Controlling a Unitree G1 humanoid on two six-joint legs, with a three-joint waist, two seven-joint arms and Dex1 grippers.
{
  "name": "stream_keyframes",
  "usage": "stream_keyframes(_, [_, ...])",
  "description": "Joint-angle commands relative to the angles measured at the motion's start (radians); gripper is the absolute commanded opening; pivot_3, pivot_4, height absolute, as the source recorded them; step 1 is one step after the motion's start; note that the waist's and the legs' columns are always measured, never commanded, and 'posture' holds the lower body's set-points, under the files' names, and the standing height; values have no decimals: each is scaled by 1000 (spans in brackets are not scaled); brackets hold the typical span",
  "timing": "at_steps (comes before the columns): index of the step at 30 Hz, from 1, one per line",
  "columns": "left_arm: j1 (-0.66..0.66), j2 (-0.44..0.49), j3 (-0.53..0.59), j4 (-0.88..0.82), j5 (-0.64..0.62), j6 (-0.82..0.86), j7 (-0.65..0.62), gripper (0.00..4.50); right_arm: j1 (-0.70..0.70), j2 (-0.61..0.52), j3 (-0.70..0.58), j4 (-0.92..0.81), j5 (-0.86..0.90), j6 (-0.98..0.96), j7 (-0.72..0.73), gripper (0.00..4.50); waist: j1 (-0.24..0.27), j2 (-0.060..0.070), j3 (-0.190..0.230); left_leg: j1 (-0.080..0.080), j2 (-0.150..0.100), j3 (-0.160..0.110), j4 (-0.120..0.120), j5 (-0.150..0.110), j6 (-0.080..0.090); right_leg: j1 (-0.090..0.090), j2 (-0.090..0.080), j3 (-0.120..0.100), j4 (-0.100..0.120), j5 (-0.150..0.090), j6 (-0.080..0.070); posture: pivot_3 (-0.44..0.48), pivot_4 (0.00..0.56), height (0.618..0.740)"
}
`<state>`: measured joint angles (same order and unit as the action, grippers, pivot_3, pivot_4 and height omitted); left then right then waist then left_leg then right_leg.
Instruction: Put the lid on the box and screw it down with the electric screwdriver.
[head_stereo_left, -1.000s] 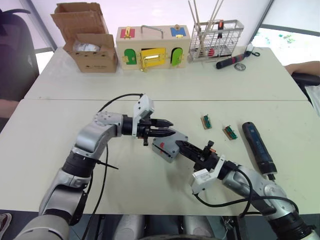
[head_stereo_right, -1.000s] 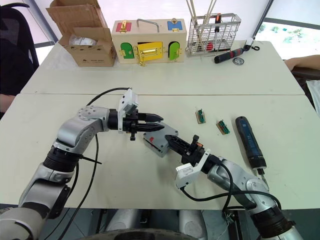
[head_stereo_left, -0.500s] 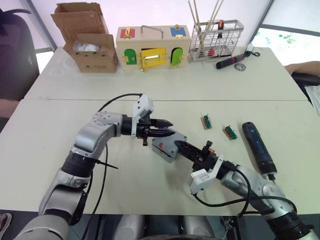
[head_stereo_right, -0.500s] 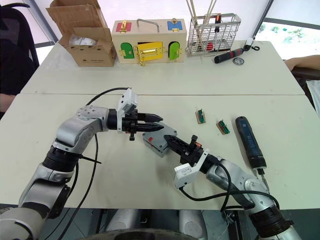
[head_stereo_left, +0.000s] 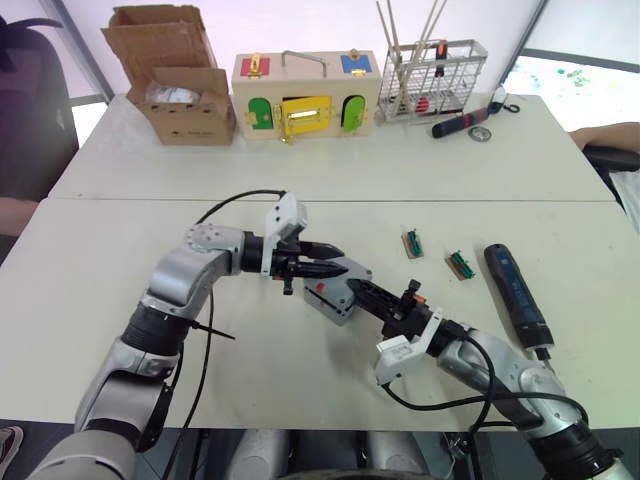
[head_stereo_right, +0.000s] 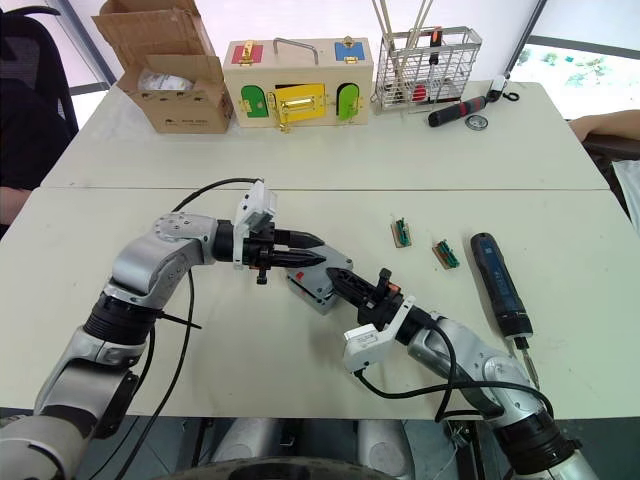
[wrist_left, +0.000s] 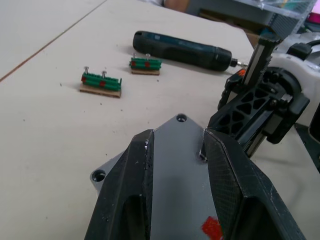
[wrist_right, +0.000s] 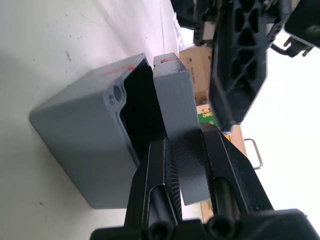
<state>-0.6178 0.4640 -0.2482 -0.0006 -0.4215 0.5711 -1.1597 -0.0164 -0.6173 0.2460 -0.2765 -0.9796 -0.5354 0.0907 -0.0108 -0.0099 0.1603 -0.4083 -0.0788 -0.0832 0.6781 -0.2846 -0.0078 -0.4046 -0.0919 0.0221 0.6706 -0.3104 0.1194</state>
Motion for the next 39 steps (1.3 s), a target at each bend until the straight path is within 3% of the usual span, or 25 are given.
stream_keyframes(1, [5, 5, -3, -30, 5, -23, -14, 1558, 13, -3, -1, -45, -3, -7, -18, 144, 0, 0, 0, 0, 0, 0, 0, 0, 0, 0, 0, 0, 0, 0, 0, 0, 150, 740])
stream_keyframes(13, [18, 4, -41, -23, 41, -47, -29, 1558, 35, -7, 12, -38, -13, -13, -28, 144, 1, 0, 0, 0, 0, 0, 0, 0, 0, 0, 0, 0, 0, 0, 0, 0, 150, 740])
stream_keyframes(15, [26, 5, -55, -24, 51, -57, -36, 1027, 31, -7, 10, -34, -14, -12, -31, 144, 1, 0, 0, 0, 0, 0, 0, 0, 0, 0, 0, 0, 0, 0, 0, 0, 150, 740])
stream_keyframes(16, [30, 6, -61, -24, 56, -63, -40, 678, 30, -7, 8, -34, -14, -10, -32, 1180, 1, 0, 0, 0, 0, 0, 0, 0, 0, 0, 0, 0, 0, 0, 0, 0, 150, 740])
stream_keyframes(17, [32, 5, -67, -22, 62, -71, -40, 150, 31, -5, 6, -33, -9, -6, -29, 1622, 0, 0, -1, 0, 0, 0, 0, 0, 0, 1, 0, 0, 0, 0, 0, 0, 150, 740])
stream_keyframes(20, [39, -7, -76, -6, 76, -84, -33, 0, 36, -6, -4, -36, 0, 5, -25, 2981, 0, 1, -2, 2, 0, 0, 0, 0, 0, 3, 1, 0, 0, 0, 0, 0, 150, 740])
stream_keyframes(25, [76, -8, -96, 11, 111, -119, -30, 0, 45, -15, -28, -54, 13, 19, -21, 4296, 0, 1, -2, 7, 2, 0, -1, 0, 0, 8, 2, 0, -1, 0, 0, 0, 150, 740])
stream_keyframes(28, [86, -11, -100, 25, 128, -142, -20, 0, 42, -16, -39, -73, 27, 23, -11, 4296, 2, 1, -3, 18, 2, 0, -5, 0, 1, 19, 2, 1, -6, 0, -1, 0, 150, 740])
stream_keyframes(39, [96, -16, -138, 76, 184, -216, -11, 0, 74, -75, -80, -89, 77, -3, -4, 4296, 4, 1, -5, 18, 2, 0, -9, 0, 0, 18, 2, 1, -6, 0, -1, 0, 150, 740])
